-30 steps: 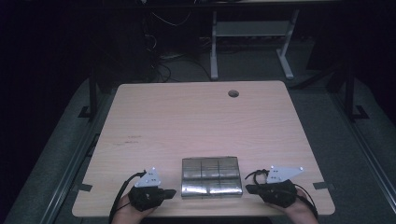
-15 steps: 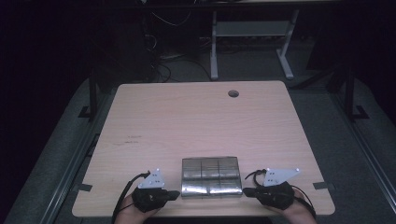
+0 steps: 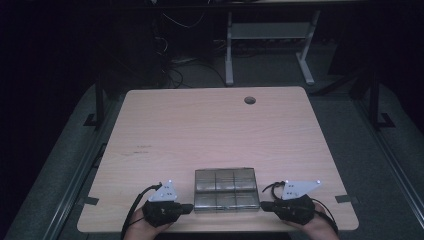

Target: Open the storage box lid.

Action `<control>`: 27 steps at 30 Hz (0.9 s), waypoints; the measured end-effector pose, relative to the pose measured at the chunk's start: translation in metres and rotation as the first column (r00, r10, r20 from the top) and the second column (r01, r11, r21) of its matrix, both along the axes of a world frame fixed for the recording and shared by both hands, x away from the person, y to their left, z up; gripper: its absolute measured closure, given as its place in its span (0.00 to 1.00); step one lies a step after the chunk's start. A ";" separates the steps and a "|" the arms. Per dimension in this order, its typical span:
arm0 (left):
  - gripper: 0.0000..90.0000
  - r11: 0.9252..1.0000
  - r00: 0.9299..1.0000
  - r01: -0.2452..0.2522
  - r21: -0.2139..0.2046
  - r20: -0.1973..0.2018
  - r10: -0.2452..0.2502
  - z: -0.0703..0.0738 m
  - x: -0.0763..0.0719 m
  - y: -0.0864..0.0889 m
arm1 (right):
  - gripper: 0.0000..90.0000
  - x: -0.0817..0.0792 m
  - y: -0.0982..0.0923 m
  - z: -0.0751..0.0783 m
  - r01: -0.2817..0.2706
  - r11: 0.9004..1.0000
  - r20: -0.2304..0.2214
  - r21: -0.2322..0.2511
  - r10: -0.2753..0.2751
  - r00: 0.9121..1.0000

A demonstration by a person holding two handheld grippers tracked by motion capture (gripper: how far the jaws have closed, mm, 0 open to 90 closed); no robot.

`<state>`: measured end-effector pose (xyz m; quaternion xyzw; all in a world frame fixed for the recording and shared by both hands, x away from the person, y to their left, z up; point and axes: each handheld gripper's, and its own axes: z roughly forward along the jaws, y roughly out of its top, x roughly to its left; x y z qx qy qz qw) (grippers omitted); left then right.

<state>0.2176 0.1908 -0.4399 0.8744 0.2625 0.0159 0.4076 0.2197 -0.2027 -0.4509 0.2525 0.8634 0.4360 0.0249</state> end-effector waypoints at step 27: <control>0.99 0.997 1.000 -0.030 -0.065 -0.011 0.029 0.003 0.000 -0.002 | 1.00 0.000 -0.001 0.005 0.015 0.999 0.020 0.048 -0.016 1.000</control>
